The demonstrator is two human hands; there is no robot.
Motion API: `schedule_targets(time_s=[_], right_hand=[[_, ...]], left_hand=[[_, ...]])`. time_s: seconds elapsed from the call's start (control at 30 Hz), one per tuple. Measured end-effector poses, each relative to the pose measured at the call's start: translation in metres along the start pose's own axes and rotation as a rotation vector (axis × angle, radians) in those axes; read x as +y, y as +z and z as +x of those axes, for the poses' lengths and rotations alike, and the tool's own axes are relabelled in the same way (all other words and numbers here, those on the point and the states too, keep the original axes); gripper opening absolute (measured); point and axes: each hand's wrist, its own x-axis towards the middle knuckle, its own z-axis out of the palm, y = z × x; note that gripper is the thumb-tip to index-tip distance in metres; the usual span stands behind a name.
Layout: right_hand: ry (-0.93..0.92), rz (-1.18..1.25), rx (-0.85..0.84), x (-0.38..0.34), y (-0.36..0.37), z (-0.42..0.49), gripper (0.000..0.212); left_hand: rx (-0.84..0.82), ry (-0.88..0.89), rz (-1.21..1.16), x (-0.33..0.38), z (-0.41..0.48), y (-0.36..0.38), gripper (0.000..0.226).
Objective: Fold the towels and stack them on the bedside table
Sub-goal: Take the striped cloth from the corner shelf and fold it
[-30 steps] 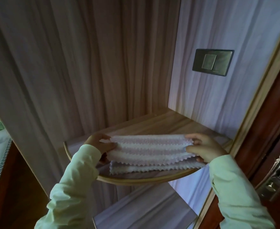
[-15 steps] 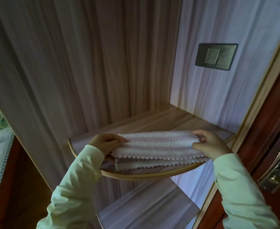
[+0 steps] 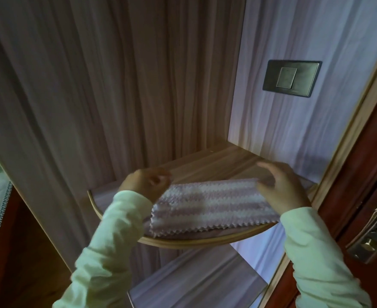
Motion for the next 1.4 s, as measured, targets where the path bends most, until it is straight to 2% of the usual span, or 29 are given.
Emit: schedule_targets(time_s=[0.03, 0.1, 0.17, 0.23, 0.3, 0.43, 0.53, 0.63, 0.77, 0.83, 0.93, 1.17, 1.27, 1.4], right_hand=[[-0.097, 0.042, 0.007, -0.010, 0.005, 0.000, 0.039], [-0.256, 0.091, -0.120, -0.029, 0.022, -0.003, 0.039], [-0.334, -0.001, -0.310, -0.039, 0.045, -0.008, 0.043], [-0.257, -0.217, -0.499, -0.040, 0.061, -0.012, 0.046], [-0.163, -0.362, -0.566, -0.032, 0.066, -0.011, 0.048], [-0.076, -0.556, -0.566, -0.010, 0.053, -0.002, 0.051], [0.057, -0.532, -0.539, 0.001, 0.041, 0.003, 0.052], [0.098, -0.525, -0.495, 0.002, 0.035, 0.004, 0.055], [-0.063, -0.379, -0.369, -0.004, 0.033, -0.002, 0.056], [-0.161, -0.123, -0.314, -0.011, 0.034, -0.008, 0.053], [-0.161, 0.183, -0.256, -0.022, 0.033, -0.019, 0.041], [-0.184, 0.171, -0.230, -0.036, 0.032, -0.048, 0.026], [-0.214, 0.149, -0.260, -0.042, 0.034, -0.065, 0.031], [-0.260, 0.086, -0.260, -0.048, 0.037, -0.091, 0.042]], left_hand=[[-0.007, 0.131, 0.000, 0.006, 0.002, 0.010, 0.026], [-0.180, 0.298, 0.133, 0.020, 0.003, 0.035, 0.048], [-0.382, 0.266, 0.421, 0.024, 0.001, 0.060, 0.056], [-0.465, 0.228, 0.557, 0.020, 0.000, 0.074, 0.054], [-0.483, 0.207, 0.590, 0.012, -0.001, 0.079, 0.053], [-0.579, 0.170, 0.616, 0.011, 0.002, 0.069, 0.056], [-0.584, 0.164, 0.640, 0.009, 0.005, 0.058, 0.055], [-0.566, 0.139, 0.634, 0.005, 0.006, 0.050, 0.048], [-0.470, 0.103, 0.605, 0.005, 0.012, 0.037, 0.043], [-0.419, 0.092, 0.595, 0.003, 0.014, 0.029, 0.043], [-0.433, 0.025, 0.559, -0.002, 0.013, 0.021, 0.042], [-0.436, 0.007, 0.269, -0.015, -0.008, 0.004, 0.041], [-0.384, -0.017, 0.132, -0.021, -0.017, 0.006, 0.035], [-0.319, -0.054, 0.092, -0.024, -0.030, 0.003, 0.024]])
